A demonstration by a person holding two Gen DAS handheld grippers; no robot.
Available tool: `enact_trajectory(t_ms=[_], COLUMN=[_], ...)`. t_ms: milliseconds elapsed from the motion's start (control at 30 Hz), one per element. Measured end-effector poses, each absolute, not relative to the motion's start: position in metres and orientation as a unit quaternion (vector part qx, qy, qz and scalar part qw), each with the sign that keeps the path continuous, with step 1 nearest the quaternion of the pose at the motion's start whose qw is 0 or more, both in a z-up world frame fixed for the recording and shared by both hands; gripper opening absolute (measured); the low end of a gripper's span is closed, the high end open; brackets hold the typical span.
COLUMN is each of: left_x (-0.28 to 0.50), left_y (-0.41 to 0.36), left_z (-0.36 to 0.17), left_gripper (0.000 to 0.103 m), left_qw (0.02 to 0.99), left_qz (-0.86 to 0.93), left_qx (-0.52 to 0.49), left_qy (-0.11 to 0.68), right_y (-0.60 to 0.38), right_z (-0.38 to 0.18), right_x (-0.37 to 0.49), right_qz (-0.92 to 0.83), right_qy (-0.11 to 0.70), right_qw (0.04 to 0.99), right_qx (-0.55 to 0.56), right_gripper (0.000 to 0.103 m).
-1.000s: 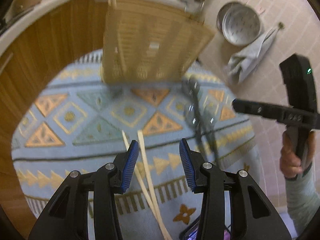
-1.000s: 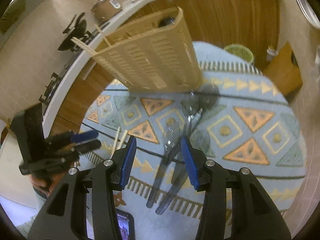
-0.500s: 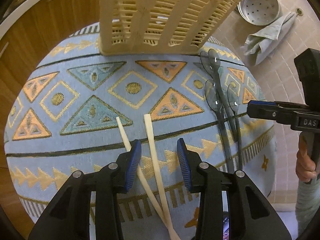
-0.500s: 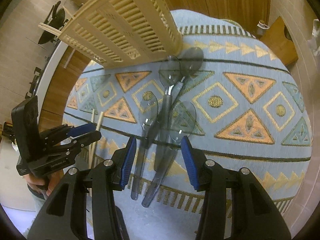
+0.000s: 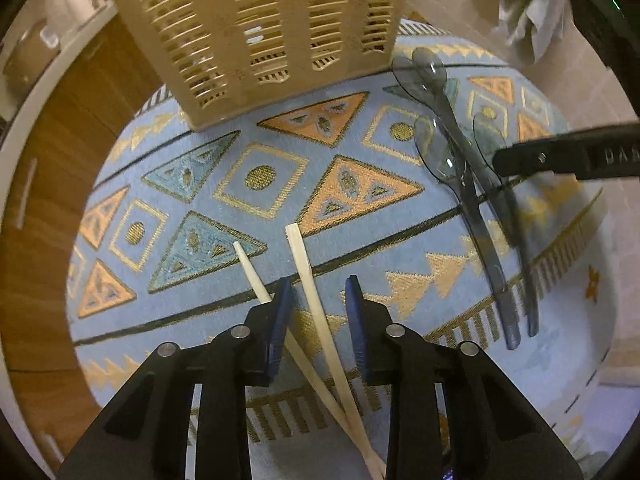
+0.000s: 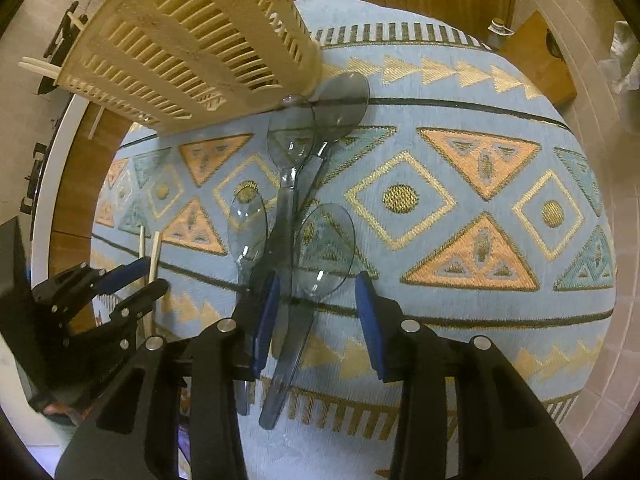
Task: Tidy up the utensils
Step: 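Grasp a chopstick with the left tool while the right tool grasps a clear spoon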
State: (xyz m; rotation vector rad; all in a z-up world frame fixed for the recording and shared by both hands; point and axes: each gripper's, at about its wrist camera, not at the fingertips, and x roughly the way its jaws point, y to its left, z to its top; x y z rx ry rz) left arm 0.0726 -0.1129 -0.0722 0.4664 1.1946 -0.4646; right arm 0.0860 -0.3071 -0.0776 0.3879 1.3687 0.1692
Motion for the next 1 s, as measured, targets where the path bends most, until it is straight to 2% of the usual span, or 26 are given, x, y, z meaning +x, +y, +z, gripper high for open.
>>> enact_trajectory(t_ms=[33,100,167,333,433,833,900,1000], left_x=[0.073,0.071,0.071,0.072,0.068,0.072,0.072,0.068], left_y=[-0.115,-0.121,-0.126,-0.13,-0.118,-0.102,-0.101,-0.09], left_z=[-0.073,-0.073,-0.074,-0.073,-0.071,-0.068,-0.068,-0.055], left_gripper=[0.02,0.007,0.004,0.004,0.004,0.004,0.004,0.004], left_qw=[0.776,0.776,0.779,0.788,0.791,0.793,0.8,0.824], left_qz=[-0.213,-0.213,-0.206,-0.206,-0.21,-0.214,-0.213,-0.23], left_qx=[0.221,0.226,0.234,0.214,0.201,0.195,0.185,0.142], left_qy=[0.551,0.549,0.544,0.539,0.539,0.536,0.529,0.498], right_y=[-0.305,-0.3,-0.293,-0.282,-0.283,-0.272,-0.273,-0.28], right_z=[-0.079,-0.078,-0.078,-0.076,-0.076,-0.077,-0.076,-0.07], right_x=[0.087,0.088,0.088,0.083,0.08,0.079,0.075,0.07], right_qz=[0.074,0.066,0.056,0.06,0.066,0.057,0.065,0.077], right_qy=[0.629,0.63,0.634,0.642,0.646,0.666,0.664,0.647], right_qw=[0.754,0.758,0.76,0.759,0.756,0.743,0.744,0.757], right_qx=[0.175,0.157,0.133,0.095,0.08,0.016,0.031,0.054], right_gripper=[0.036,0.036,0.034,0.022,0.018,0.016,0.007,0.002])
